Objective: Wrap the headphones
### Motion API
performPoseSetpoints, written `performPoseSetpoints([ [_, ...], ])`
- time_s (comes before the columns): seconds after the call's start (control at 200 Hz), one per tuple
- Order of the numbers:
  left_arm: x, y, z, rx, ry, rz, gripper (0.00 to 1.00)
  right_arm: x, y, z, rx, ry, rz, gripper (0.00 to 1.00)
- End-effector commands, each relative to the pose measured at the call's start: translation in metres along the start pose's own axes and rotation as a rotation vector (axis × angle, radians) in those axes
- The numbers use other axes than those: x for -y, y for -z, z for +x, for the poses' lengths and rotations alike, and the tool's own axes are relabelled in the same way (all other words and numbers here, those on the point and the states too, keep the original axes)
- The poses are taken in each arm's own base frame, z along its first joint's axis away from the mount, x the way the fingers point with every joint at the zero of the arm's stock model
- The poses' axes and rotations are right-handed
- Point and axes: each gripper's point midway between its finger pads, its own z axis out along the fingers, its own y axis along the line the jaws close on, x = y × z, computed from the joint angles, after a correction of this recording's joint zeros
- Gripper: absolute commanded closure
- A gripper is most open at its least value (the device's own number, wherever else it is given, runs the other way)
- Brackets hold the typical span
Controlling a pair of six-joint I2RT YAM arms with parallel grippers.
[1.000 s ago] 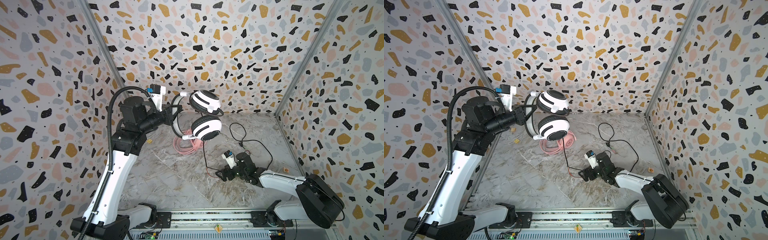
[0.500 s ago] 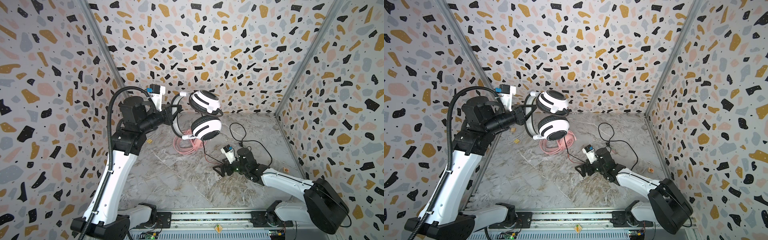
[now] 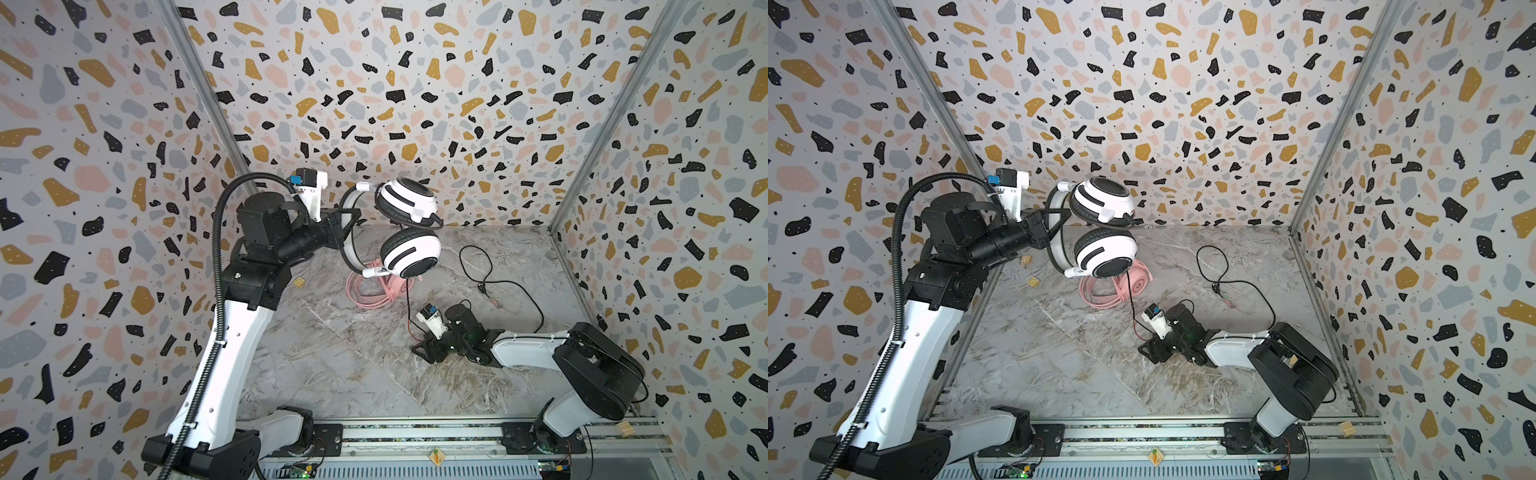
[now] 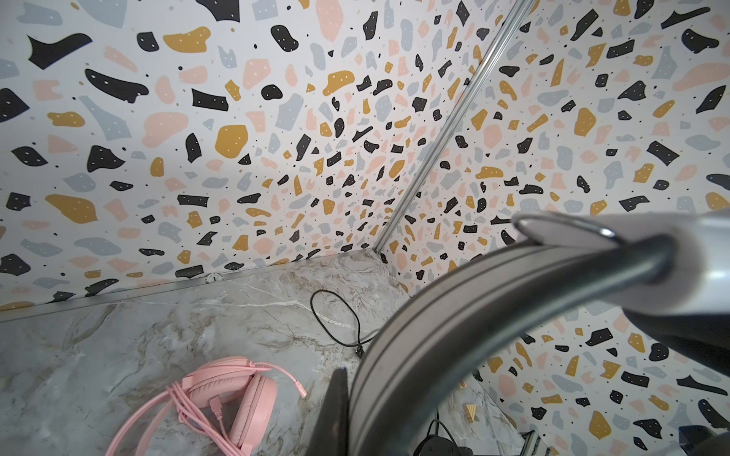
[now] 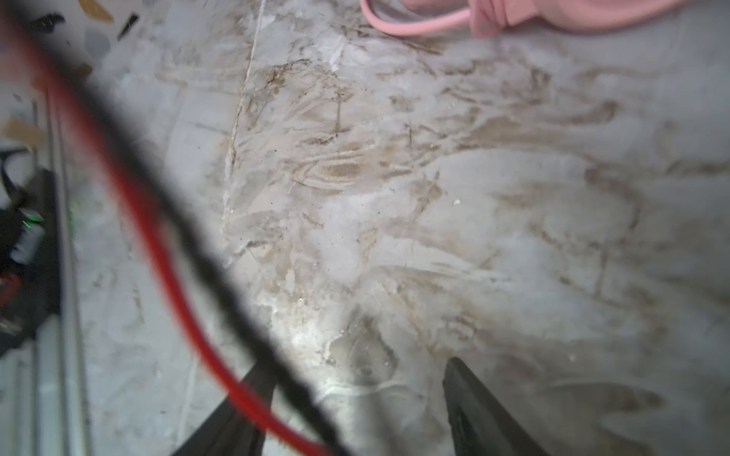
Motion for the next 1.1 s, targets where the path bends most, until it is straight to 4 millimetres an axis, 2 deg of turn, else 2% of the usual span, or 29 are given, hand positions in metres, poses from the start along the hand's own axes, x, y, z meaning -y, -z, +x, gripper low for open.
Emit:
performPoseSetpoints([
  [0.0, 0.011, 0.007, -0.031, 0.114, -0.015, 0.037, 1.0, -0.006, 0.008, -0.003, 0.034, 0.013, -0.026, 0.58],
  [0.135, -0.011, 0.0, -0.032, 0.141, 0.02, -0.026, 1.0, -0.007, 0.018, 0.004, 0.033, 0.004, -0.014, 0.92],
  [0.23, -0.036, -0.005, -0.033, 0.169, 0.063, -0.108, 1.0, -0.007, 0.027, 0.008, 0.029, -0.004, 0.006, 0.99],
  [0.385, -0.08, -0.008, -0.034, 0.224, 0.146, -0.254, 1.0, -0.021, 0.045, 0.009, 0.03, 0.026, 0.027, 1.0],
  [0.481, -0.105, -0.005, -0.035, 0.271, 0.181, -0.359, 1.0, -0.036, 0.055, 0.007, 0.046, 0.046, 0.02, 1.0],
  [0.611, -0.145, 0.011, -0.036, 0.36, 0.207, -0.563, 1.0, -0.057, 0.069, 0.001, 0.067, 0.067, 0.008, 1.0],
  [0.736, -0.163, 0.016, -0.041, 0.41, 0.172, -0.647, 1.0, -0.07, 0.082, -0.008, 0.086, 0.108, 0.04, 1.0],
  [0.846, -0.179, 0.011, -0.042, 0.397, 0.152, -0.696, 1.0, -0.076, 0.097, -0.019, 0.115, 0.122, 0.073, 1.0],
  [0.986, -0.198, 0.007, -0.043, 0.363, 0.135, -0.747, 1.0, -0.082, 0.124, -0.037, 0.177, 0.135, 0.107, 1.0],
  [1.096, -0.215, 0.008, -0.036, 0.355, 0.125, -0.813, 1.0, -0.087, 0.144, -0.049, 0.23, 0.149, 0.144, 1.0],
])
